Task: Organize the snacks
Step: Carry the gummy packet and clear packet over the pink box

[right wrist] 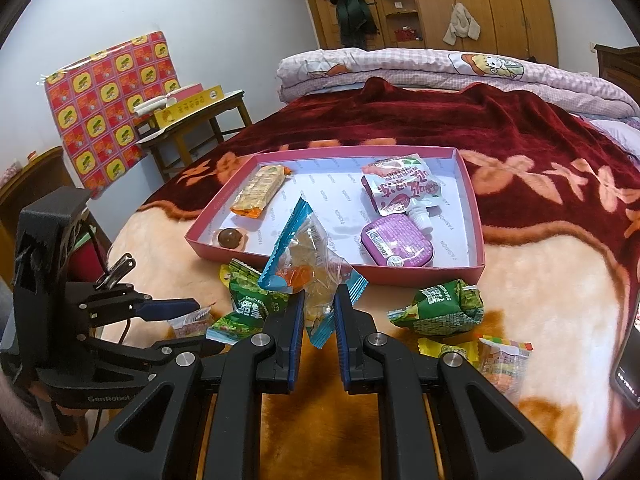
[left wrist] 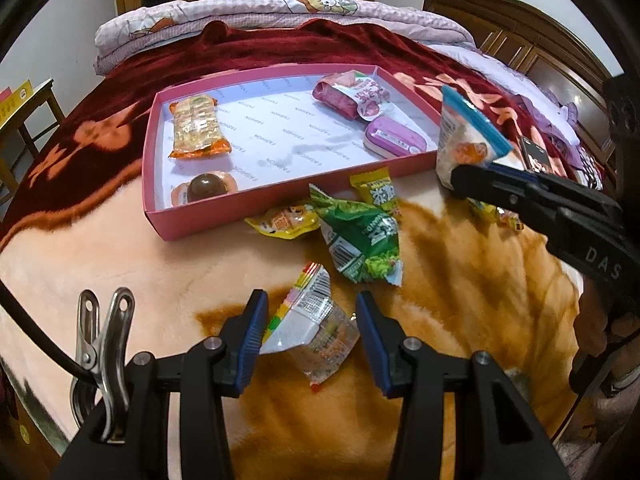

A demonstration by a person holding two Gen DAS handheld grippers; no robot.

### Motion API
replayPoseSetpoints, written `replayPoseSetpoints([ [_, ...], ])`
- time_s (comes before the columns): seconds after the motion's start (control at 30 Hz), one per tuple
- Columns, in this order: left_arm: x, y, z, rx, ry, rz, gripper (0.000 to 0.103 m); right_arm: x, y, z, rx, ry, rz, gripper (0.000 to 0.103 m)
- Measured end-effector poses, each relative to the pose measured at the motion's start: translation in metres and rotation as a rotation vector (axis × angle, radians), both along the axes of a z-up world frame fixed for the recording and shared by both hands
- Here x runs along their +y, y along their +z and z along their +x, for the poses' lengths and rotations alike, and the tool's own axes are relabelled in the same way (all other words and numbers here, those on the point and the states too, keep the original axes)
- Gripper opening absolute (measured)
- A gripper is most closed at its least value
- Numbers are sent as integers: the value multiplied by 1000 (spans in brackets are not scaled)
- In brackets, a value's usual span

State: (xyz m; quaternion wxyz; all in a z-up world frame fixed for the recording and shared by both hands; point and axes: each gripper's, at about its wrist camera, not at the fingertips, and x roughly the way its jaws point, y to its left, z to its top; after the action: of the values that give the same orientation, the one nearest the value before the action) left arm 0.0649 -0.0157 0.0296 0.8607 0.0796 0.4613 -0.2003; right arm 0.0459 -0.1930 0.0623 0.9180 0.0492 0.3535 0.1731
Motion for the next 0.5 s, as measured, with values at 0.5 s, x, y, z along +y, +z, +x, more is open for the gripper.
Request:
replayPoseSetpoints([
  [0.5,27,30,6,-60,107,-116,41,-4,1,2,9,-2,8,16],
])
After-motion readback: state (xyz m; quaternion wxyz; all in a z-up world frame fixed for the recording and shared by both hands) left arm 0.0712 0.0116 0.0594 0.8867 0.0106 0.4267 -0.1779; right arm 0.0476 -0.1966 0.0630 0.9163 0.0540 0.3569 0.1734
